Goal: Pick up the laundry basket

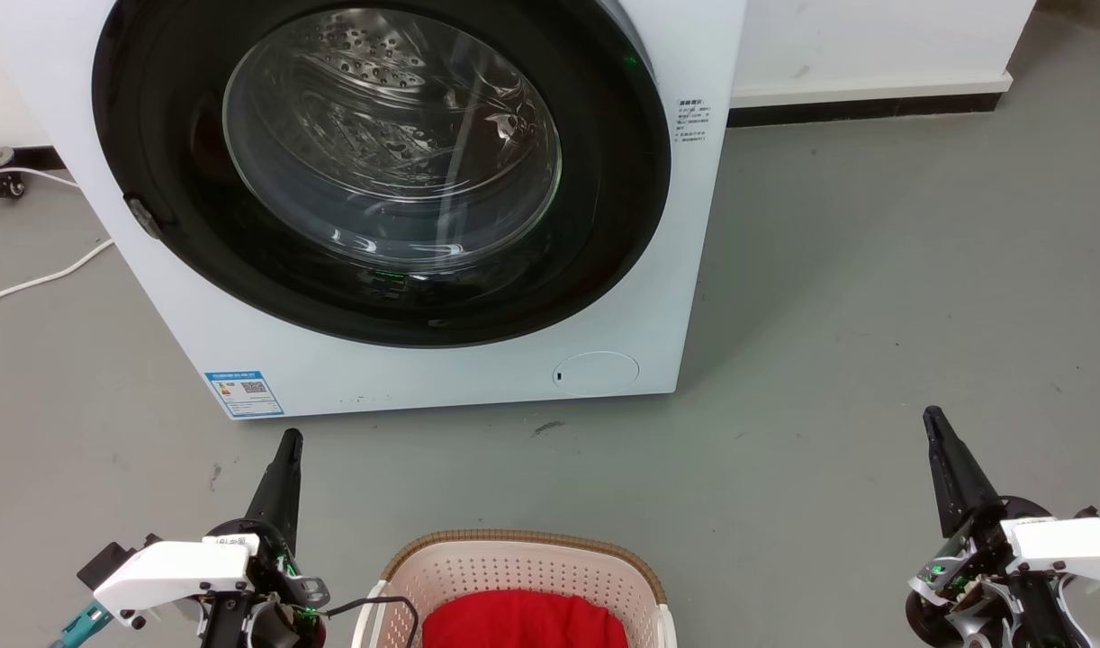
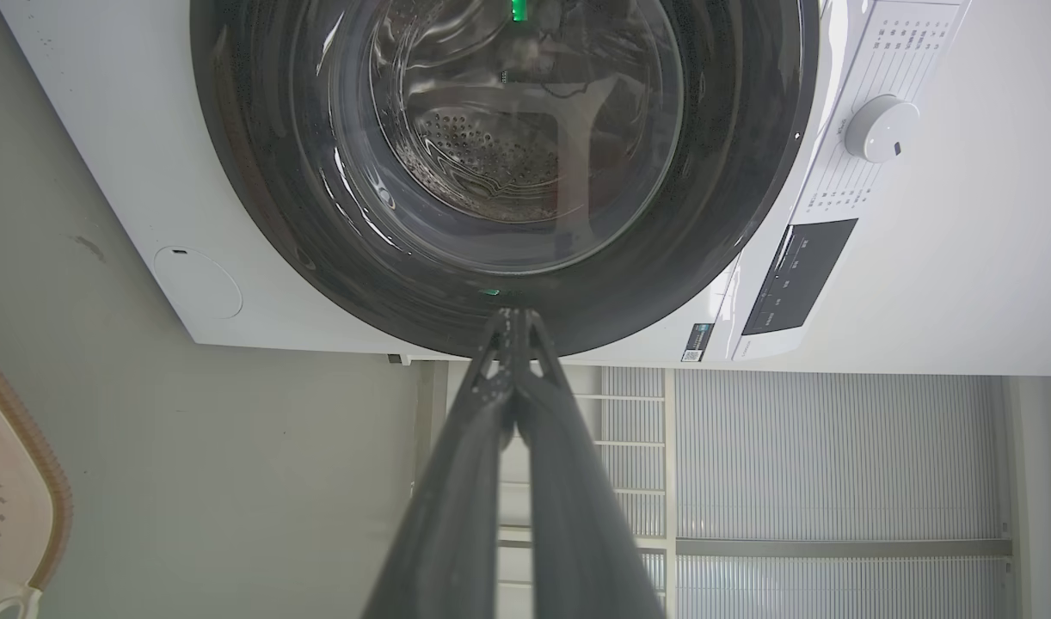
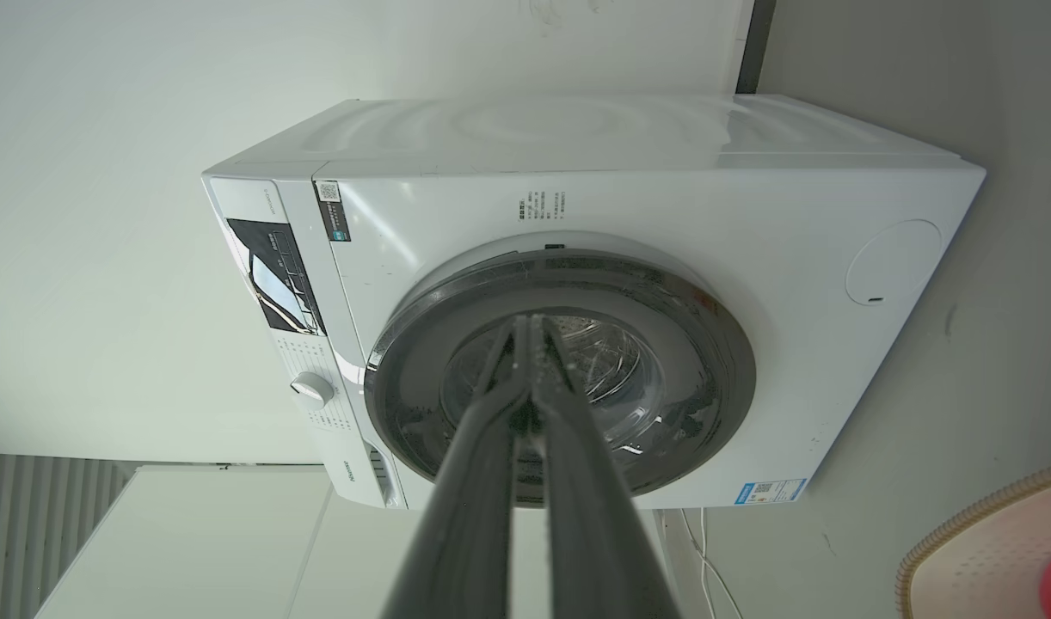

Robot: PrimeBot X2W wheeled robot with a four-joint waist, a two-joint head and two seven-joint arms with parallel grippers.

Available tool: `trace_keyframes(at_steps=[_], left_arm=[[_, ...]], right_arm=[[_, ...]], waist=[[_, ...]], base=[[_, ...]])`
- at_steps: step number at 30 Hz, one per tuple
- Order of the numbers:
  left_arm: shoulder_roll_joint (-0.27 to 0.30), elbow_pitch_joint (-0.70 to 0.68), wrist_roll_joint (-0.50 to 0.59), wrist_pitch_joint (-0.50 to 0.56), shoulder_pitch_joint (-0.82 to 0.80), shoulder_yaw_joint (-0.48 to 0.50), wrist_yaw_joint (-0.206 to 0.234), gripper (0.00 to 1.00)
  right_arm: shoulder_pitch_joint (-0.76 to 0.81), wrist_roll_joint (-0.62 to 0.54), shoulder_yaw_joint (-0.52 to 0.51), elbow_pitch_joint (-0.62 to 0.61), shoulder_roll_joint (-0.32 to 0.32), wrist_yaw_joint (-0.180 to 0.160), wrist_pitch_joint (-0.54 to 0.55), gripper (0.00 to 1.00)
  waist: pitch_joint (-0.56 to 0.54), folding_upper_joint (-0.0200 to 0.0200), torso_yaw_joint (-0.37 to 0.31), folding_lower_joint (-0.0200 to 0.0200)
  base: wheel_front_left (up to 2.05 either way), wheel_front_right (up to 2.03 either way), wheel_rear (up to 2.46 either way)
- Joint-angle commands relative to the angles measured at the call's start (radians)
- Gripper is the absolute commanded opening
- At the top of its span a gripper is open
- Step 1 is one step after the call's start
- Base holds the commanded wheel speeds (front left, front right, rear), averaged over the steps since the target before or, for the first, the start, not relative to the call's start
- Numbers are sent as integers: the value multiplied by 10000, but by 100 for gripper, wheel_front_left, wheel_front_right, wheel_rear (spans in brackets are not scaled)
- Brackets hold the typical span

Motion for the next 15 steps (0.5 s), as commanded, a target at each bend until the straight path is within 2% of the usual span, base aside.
trace_keyframes(at_steps=[1,15], left_arm=[[-10,4,-17,25,-87,21,-48,0],[-10,3,-17,26,-87,21,-49,0]], right_arm=[[-99,41,-7,8,2,-3,11,0],[-100,41,-7,8,2,-3,11,0]], waist=[[0,-1,0,0],[0,-1,0,0]], base=[[0,0,0],[0,0,0]])
